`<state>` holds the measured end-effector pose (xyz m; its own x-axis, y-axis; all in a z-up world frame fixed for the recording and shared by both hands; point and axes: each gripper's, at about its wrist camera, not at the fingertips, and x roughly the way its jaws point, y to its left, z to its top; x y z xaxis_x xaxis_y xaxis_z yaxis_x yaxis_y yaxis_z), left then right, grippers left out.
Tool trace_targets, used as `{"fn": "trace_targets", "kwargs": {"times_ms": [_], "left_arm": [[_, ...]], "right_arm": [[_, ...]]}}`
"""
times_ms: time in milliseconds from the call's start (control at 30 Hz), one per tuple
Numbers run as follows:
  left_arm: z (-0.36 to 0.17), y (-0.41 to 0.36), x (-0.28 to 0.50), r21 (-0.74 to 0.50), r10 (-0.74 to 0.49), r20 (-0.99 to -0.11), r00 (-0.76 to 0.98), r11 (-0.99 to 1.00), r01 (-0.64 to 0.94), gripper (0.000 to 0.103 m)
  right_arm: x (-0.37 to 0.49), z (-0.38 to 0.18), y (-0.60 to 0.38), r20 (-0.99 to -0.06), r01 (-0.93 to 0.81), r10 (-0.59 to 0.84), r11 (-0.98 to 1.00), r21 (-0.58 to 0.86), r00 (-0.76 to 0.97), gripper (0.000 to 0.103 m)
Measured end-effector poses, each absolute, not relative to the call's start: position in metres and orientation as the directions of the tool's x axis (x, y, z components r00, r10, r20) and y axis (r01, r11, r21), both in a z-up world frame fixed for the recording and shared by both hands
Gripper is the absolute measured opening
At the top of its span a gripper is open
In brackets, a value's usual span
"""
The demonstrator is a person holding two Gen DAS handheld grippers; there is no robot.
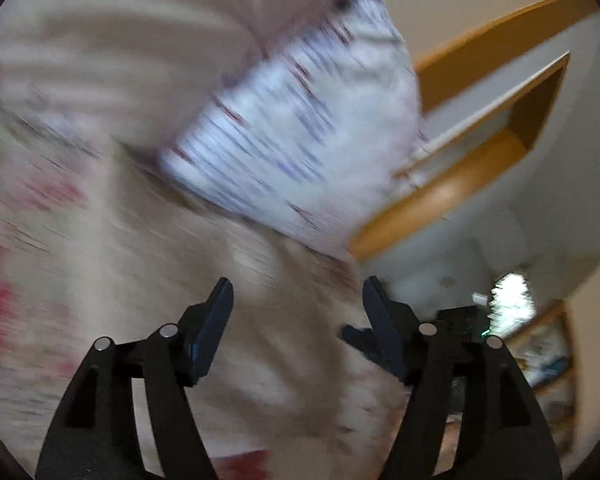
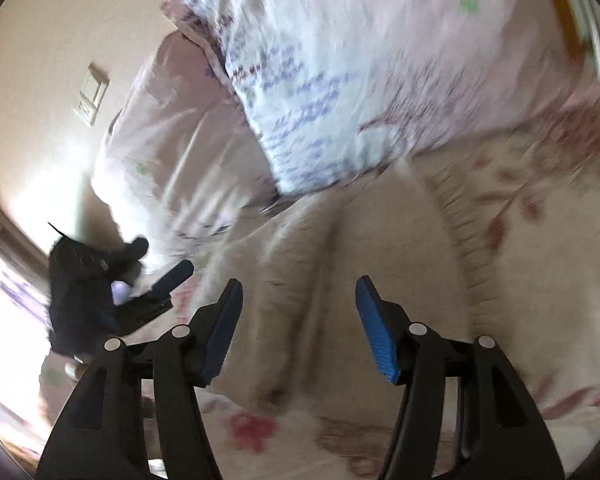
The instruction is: Fold small clothes
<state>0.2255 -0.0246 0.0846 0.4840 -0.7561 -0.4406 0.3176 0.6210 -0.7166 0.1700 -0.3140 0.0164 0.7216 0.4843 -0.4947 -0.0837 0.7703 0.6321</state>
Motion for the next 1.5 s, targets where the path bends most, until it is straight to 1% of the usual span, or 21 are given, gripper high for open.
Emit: {"fn": "trace_targets", "kwargs": {"times_ms": [67, 133, 233, 300, 367, 400, 433, 500, 567, 633, 700, 800, 933, 967, 1000, 1067, 1133, 1200, 1267, 1333, 1500], "left_arm": [[0.084, -0.011, 0.225, -0.649, -0.683, -0.499, 0.534, 0.702, 0.291, 0.07], [0.074, -0.003, 0.226, -0.586, -0.606, -0.574, 0.551, 0.774, 0.24, 0.07], [0.055, -0.002, 0.23, -0.541, -0.554, -0.65, 0.521, 0.818, 0.194, 0.07], [0.044, -0.002, 0.231, -0.526, -0.536, -0.679, 0.502, 0.832, 0.178, 0.07], [0.036, -0.004, 0.232, -0.521, -0.533, -0.696, 0.481, 0.836, 0.173, 0.07], [0.032, -0.005, 0.231, -0.528, -0.54, -0.693, 0.478, 0.831, 0.174, 0.07], [0.03, -0.005, 0.229, -0.537, -0.549, -0.687, 0.476, 0.825, 0.177, 0.07], [0.026, -0.006, 0.229, -0.558, -0.567, -0.68, 0.464, 0.811, 0.173, 0.07], [0.021, -0.005, 0.229, -0.578, -0.583, -0.676, 0.451, 0.799, 0.167, 0.07], [0.022, -0.005, 0.229, -0.583, -0.583, -0.672, 0.457, 0.796, 0.159, 0.071], [0.022, -0.004, 0.232, -0.602, -0.592, -0.663, 0.459, 0.786, 0.144, 0.072], [0.026, -0.001, 0.233, -0.647, -0.622, -0.63, 0.465, 0.751, 0.129, 0.076], [0.031, 0.001, 0.231, -0.665, -0.637, -0.606, 0.476, 0.734, 0.135, 0.077], [0.032, 0.0, 0.23, -0.664, -0.638, -0.606, 0.475, 0.735, 0.14, 0.078], [0.032, -0.002, 0.229, -0.666, -0.646, -0.602, 0.47, 0.731, 0.151, 0.078], [0.033, -0.01, 0.226, -0.665, -0.66, -0.597, 0.456, 0.725, 0.178, 0.078], [0.035, -0.019, 0.225, -0.661, -0.669, -0.597, 0.443, 0.723, 0.202, 0.078], [0.034, -0.033, 0.224, -0.647, -0.671, -0.607, 0.425, 0.729, 0.226, 0.078], [0.032, -0.044, 0.221, -0.636, -0.673, -0.617, 0.408, 0.732, 0.245, 0.078], [0.031, -0.051, 0.219, -0.628, -0.671, -0.625, 0.399, 0.735, 0.254, 0.077], [0.031, -0.063, 0.215, -0.605, -0.663, -0.636, 0.396, 0.746, 0.277, 0.077]], "right_arm": [[0.19, 0.008, -0.309, -0.501, -0.073, 0.55, 0.719, 0.691, 0.668, 0.061], [0.204, 0.001, -0.302, -0.517, -0.052, 0.573, 0.7, 0.712, 0.636, 0.061], [0.222, -0.014, -0.292, -0.545, -0.014, 0.593, 0.684, 0.729, 0.593, 0.061], [0.229, -0.022, -0.285, -0.572, 0.011, 0.588, 0.692, 0.722, 0.572, 0.06], [0.231, -0.023, -0.279, -0.577, -0.004, 0.584, 0.705, 0.709, 0.571, 0.056], [0.231, -0.023, -0.277, -0.58, -0.009, 0.585, 0.709, 0.705, 0.567, 0.049], [0.233, -0.023, -0.274, -0.578, -0.013, 0.592, 0.705, 0.709, 0.562, 0.046], [0.238, -0.027, -0.273, -0.573, -0.003, 0.596, 0.694, 0.72, 0.563, 0.045], [0.246, -0.033, -0.272, -0.56, 0.015, 0.595, 0.678, 0.735, 0.576, 0.04], [0.252, -0.034, -0.27, -0.568, 0.017, 0.573, 0.695, 0.719, 0.591, 0.023], [0.252, -0.028, -0.265, -0.58, -0.01, 0.537, 0.739, 0.673, 0.612, 0.02], [0.242, -0.007, -0.256, -0.597, -0.064, 0.452, 0.829, 0.556, 0.663, 0.018], [0.224, 0.026, -0.248, -0.596, -0.111, 0.33, 0.921, 0.374, 0.732, 0.018], [0.219, 0.035, -0.248, -0.595, -0.111, 0.278, 0.947, 0.301, 0.754, 0.018], [0.214, 0.039, -0.25, -0.594, -0.106, 0.251, 0.958, 0.268, 0.764, 0.018], [0.204, 0.049, -0.258, -0.589, -0.075, 0.155, 0.985, 0.158, 0.793, 0.018], [0.195, 0.051, -0.274, -0.59, -0.029, 0.07, 0.996, 0.079, 0.805, 0.018], [0.192, 0.046, -0.289, -0.614, 0.014, 0.013, 0.999, 0.04, 0.789, 0.018], [0.194, 0.033, -0.302, -0.652, 0.042, -0.006, 0.998, 0.04, 0.759, 0.018], [0.191, 0.023, -0.312, -0.664, 0.055, -0.013, 0.998, 0.042, 0.748, 0.018], [0.183, 0.029, -0.318, -0.605, 0.051, -0.002, 0.997, 0.063, 0.796, 0.018]]}}
